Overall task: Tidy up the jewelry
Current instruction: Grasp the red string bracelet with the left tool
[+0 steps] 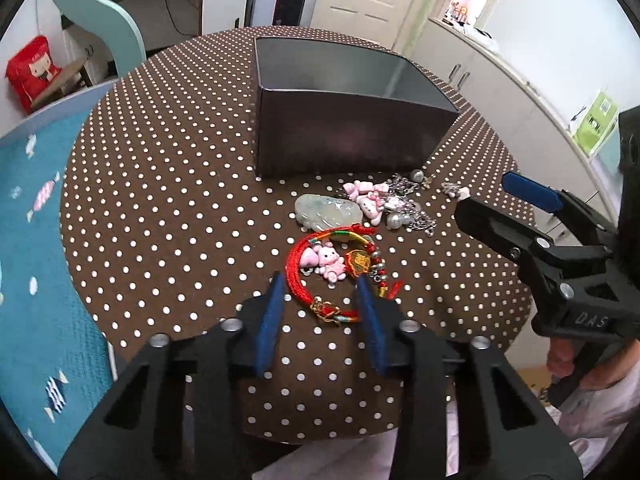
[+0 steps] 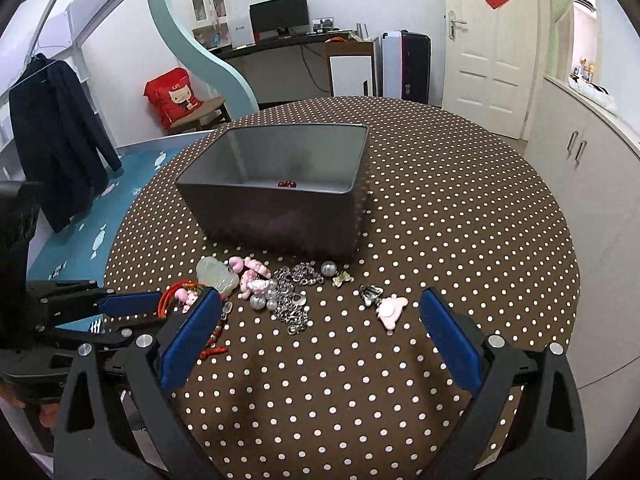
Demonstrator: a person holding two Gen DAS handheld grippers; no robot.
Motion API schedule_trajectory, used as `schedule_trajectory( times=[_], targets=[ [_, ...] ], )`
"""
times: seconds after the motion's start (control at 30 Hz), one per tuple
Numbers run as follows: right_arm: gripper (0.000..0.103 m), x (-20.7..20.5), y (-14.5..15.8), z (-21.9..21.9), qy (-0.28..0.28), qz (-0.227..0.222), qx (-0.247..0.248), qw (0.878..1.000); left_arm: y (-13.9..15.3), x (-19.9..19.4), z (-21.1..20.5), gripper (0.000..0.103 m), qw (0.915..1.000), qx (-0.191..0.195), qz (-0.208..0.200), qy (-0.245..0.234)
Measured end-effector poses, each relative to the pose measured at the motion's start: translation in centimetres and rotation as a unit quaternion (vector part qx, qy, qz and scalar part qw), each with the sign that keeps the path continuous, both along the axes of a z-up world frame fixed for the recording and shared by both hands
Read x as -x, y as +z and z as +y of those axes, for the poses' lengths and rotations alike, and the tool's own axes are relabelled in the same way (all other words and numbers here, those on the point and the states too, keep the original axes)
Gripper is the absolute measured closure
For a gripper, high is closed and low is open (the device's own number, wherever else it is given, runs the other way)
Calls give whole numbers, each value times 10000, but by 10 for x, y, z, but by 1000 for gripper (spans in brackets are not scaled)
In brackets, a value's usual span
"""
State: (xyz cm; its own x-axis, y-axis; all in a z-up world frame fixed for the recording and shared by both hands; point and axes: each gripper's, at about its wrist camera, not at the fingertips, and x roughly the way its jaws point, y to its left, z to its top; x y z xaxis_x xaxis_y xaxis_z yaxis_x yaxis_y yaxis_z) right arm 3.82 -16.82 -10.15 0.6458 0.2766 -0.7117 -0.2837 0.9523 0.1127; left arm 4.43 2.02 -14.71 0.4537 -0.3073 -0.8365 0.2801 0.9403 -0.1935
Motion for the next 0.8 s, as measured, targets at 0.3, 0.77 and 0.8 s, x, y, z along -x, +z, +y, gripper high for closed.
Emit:
schedule_trajectory(
  times=[0.3, 0.77, 0.8],
  targets=[
    [8, 3, -3, 4, 80, 50, 43, 9999, 4, -4, 8, 97, 9996, 148, 45, 227],
    [8, 12, 6, 28, 910, -17, -410, 9950, 45, 2, 47, 100, 9944, 807, -448, 512],
    [8, 13, 7, 33, 1001, -24, -407, 9941, 48, 4, 52, 100, 9938, 838, -487, 546]
  ],
)
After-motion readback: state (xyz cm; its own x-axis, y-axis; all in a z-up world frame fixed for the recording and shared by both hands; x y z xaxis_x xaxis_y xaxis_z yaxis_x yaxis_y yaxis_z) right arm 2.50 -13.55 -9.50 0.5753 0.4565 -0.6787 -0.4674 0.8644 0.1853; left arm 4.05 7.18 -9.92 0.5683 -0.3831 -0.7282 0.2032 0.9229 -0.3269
